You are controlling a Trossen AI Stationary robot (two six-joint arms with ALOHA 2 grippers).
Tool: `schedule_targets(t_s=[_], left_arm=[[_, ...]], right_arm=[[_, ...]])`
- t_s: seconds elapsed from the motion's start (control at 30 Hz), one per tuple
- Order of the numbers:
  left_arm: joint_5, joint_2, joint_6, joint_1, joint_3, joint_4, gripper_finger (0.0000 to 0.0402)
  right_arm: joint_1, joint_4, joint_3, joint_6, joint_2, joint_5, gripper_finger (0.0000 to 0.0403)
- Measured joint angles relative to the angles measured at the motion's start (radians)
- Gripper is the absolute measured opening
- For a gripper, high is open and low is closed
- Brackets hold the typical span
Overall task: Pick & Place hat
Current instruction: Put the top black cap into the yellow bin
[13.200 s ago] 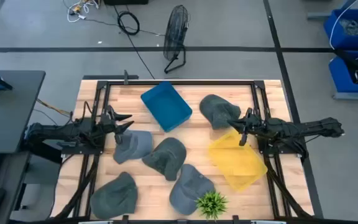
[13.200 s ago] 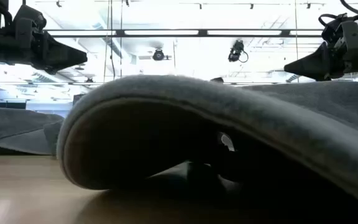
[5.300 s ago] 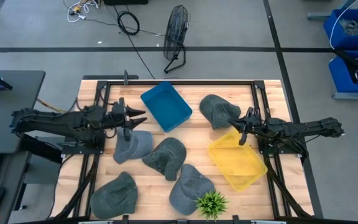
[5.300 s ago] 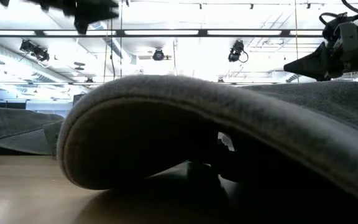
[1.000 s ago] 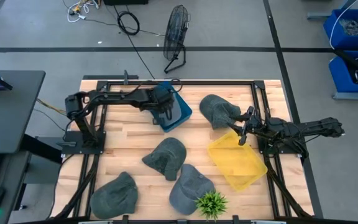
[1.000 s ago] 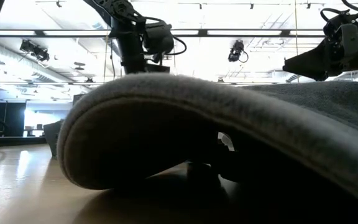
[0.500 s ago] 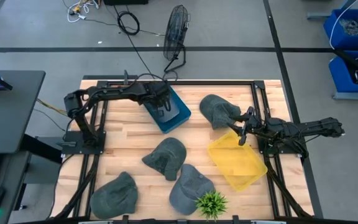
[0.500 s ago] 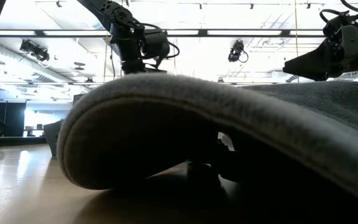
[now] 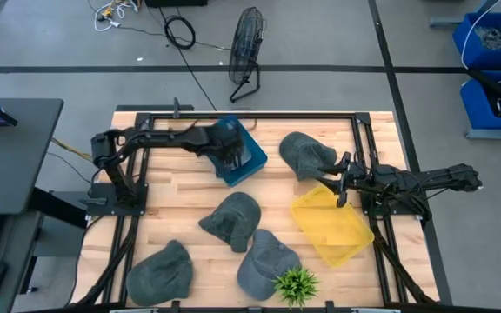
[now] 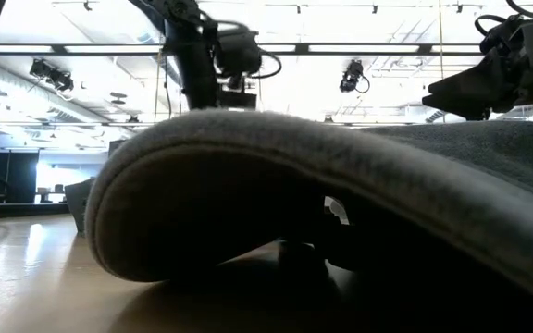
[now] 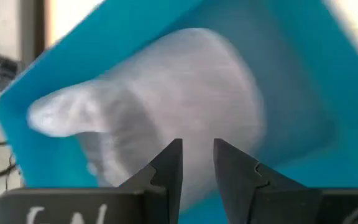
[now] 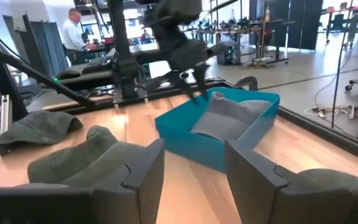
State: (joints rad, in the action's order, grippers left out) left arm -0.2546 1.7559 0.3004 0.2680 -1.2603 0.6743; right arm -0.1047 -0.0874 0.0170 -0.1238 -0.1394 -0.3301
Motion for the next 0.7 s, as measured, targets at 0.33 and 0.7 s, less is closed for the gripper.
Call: schedule_targets(t_s=[0.33,0.7], left_arm=[[-0.061,-0.038,-0.008,-0.207,-0.186,0.203,0.0094],[-0.106,-0.158,-0.145,-0.335,-0.379,0.545,0.0088]], right_arm=[[0.0,-0.182,0.003,0.089,-0.011,0.056,0.0169],[-0.001,-0.089,0.234,0.103,-0.243,0.134,0.0169]])
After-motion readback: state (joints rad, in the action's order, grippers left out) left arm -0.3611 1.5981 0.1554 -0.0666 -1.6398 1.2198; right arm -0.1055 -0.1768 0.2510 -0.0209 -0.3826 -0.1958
